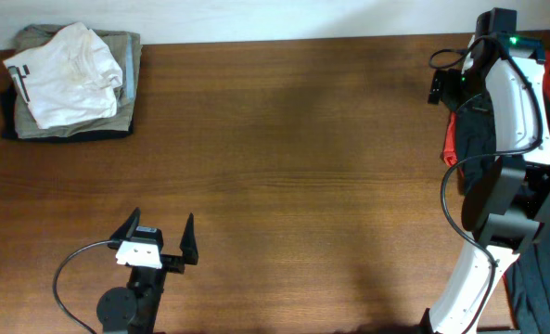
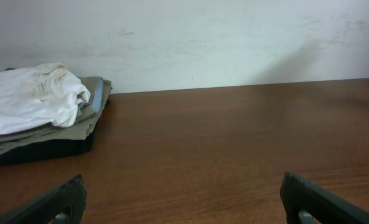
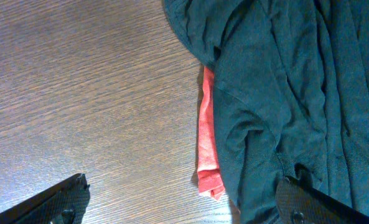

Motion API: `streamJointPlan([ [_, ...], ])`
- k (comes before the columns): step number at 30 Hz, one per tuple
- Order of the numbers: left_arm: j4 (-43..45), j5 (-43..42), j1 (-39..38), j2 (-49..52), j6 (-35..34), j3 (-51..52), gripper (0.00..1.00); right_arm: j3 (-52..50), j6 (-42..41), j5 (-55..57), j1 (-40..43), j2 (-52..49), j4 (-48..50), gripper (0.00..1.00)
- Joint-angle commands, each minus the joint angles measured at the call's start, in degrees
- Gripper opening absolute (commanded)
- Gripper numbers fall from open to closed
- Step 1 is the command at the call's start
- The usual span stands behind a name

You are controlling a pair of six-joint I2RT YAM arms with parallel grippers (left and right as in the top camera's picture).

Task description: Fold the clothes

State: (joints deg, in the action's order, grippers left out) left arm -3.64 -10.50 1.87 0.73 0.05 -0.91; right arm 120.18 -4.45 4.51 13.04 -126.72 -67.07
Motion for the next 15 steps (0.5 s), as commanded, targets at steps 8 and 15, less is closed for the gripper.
streamJointPlan([
  [8, -0.04, 0.44, 0.28, -0.44, 1.09, 0.44, 1.0, 0.79, -0.13, 0.48, -1.2, 1.97, 0.02, 0.99],
  [15, -0.02, 0.44, 0.28, -0.44, 1.09, 0.44, 0.99, 0.79, -0.13, 0.48, -12.68, 24.0, 0.0, 0.99],
])
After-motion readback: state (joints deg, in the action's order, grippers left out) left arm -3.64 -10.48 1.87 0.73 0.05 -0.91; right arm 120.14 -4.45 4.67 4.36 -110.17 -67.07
